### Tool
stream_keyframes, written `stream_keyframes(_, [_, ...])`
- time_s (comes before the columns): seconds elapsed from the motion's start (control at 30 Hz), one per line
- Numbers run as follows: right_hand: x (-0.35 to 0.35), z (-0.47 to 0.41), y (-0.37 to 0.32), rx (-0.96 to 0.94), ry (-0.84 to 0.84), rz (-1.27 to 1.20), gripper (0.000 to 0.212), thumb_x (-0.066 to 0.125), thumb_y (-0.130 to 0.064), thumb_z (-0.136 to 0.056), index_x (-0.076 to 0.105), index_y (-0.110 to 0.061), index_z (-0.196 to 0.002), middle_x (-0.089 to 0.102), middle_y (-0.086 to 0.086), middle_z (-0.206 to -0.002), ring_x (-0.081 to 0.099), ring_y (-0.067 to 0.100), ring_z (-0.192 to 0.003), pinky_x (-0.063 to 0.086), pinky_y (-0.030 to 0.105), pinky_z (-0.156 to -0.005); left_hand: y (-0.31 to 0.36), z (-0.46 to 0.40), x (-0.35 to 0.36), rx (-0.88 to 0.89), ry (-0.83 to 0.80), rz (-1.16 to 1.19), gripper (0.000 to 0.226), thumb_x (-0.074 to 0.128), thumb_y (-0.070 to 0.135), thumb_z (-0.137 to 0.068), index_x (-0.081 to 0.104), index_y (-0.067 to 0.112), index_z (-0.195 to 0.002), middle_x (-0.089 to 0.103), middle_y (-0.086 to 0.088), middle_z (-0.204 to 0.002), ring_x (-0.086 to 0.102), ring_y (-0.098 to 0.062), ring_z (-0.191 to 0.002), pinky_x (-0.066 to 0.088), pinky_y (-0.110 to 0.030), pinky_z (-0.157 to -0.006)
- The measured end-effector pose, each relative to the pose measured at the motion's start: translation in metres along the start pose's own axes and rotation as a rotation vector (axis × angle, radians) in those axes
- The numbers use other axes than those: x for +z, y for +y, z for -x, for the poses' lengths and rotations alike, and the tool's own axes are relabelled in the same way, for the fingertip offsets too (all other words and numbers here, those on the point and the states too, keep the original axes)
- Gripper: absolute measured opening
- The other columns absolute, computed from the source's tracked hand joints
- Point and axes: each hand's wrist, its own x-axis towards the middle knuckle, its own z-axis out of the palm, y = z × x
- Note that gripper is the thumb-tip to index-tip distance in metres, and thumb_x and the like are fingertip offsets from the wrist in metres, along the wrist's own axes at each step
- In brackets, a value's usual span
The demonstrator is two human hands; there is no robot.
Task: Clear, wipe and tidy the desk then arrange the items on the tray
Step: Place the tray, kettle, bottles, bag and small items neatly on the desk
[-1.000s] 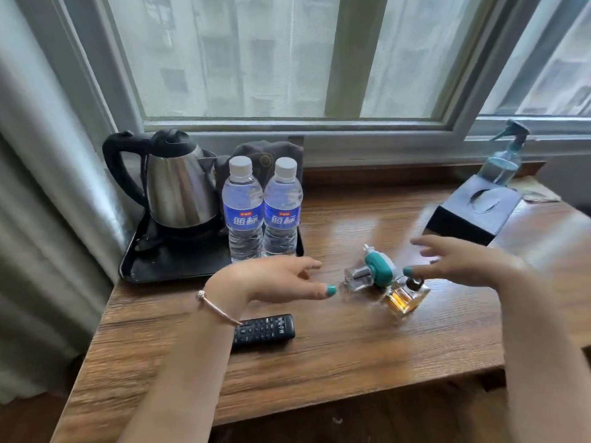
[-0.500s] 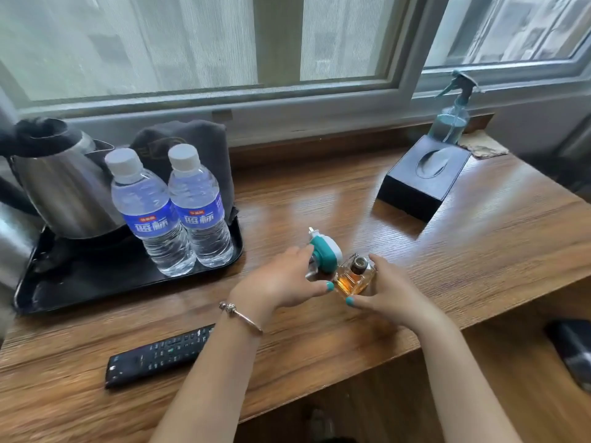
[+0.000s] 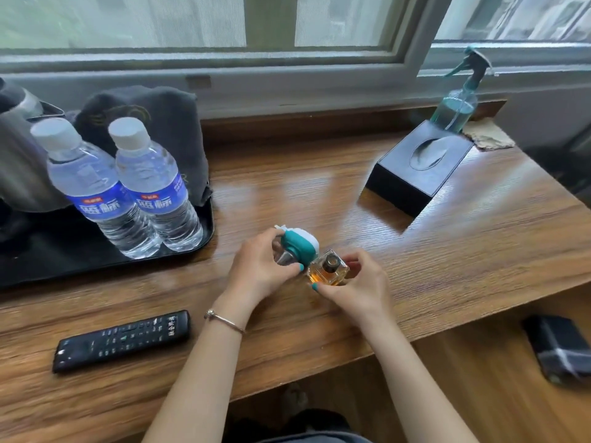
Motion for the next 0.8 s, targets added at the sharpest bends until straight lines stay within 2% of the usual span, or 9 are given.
stream_keyframes(0.1, [-0.004,0.002,-0.002,-0.015,0.008,-0.048,0.053,0.094,-0.035,-0.050,0.064,-0.030,-0.093,0.067,-0.015,-0.090,0.063,-0.001,-0.083,0.049,0.012,-0.068,-0.001,0.011,-0.004,-0.060,0.007,0.185,0.065,0.081,0.041,-0.054,0.064,0.027,-0.115,0.067,0.010,-0.086,0.065,-0.013,-0.079,0.055,-0.038,-0.081])
stream_keyframes(0.27, [-0.012,0.023,-0.025,-0.029,0.014,-0.097,0.051,0.094,-0.037,-0.049,0.064,-0.031,-0.090,0.066,-0.020,-0.085,0.062,-0.007,-0.077,0.048,0.007,-0.059,-0.024,0.040,-0.037,-0.006,-0.011,0.335,0.058,0.086,0.037,-0.058,0.066,0.032,-0.112,0.067,0.011,-0.082,0.061,-0.002,-0.069,0.049,-0.021,-0.068])
stream_keyframes(0.37, [-0.008,0.044,-0.053,-0.050,0.013,-0.106,0.051,0.094,-0.038,-0.049,0.064,-0.033,-0.090,0.065,-0.020,-0.085,0.062,-0.005,-0.078,0.047,0.007,-0.058,-0.042,0.064,-0.071,0.030,-0.028,0.396,0.059,0.088,0.038,-0.057,0.064,0.041,-0.111,0.069,0.007,-0.089,0.066,-0.005,-0.076,0.052,-0.017,-0.072])
stream_keyframes(0.43, [0.003,0.060,-0.074,-0.051,0.027,-0.121,0.052,0.095,-0.037,-0.047,0.062,-0.038,-0.086,0.066,-0.019,-0.084,0.063,-0.003,-0.079,0.047,0.009,-0.060,-0.057,0.079,-0.094,0.063,-0.049,0.444,0.057,0.091,0.029,-0.061,0.062,0.044,-0.108,0.069,0.006,-0.092,0.067,-0.004,-0.080,0.051,-0.013,-0.073])
stream_keyframes(0.57, [0.049,0.097,-0.119,0.016,0.059,-0.213,0.057,0.096,-0.033,-0.040,0.070,-0.031,-0.090,0.071,-0.012,-0.083,0.067,0.002,-0.080,0.056,0.024,-0.068,-0.100,0.098,-0.149,0.110,-0.086,0.496,0.055,0.088,0.019,-0.064,0.061,0.038,-0.108,0.072,0.004,-0.098,0.068,-0.006,-0.086,0.051,-0.015,-0.077])
stream_keyframes(0.67, [0.084,0.121,-0.152,0.057,0.096,-0.280,0.057,0.095,-0.036,-0.034,0.070,-0.031,-0.085,0.072,-0.013,-0.078,0.068,0.001,-0.074,0.055,0.024,-0.066,-0.140,0.109,-0.197,0.100,-0.064,0.489,0.056,0.086,0.012,-0.066,0.059,0.037,-0.108,0.070,0.004,-0.097,0.068,-0.009,-0.086,0.051,-0.017,-0.076])
stream_keyframes(0.8, [0.127,0.141,-0.199,0.094,0.095,-0.322,0.054,0.096,-0.030,-0.034,0.069,-0.029,-0.080,0.072,-0.013,-0.072,0.068,-0.001,-0.071,0.056,0.021,-0.064,-0.192,0.117,-0.259,0.084,0.019,0.444,0.060,0.085,0.011,-0.069,0.058,0.034,-0.117,0.067,0.007,-0.098,0.065,-0.003,-0.089,0.048,-0.009,-0.076])
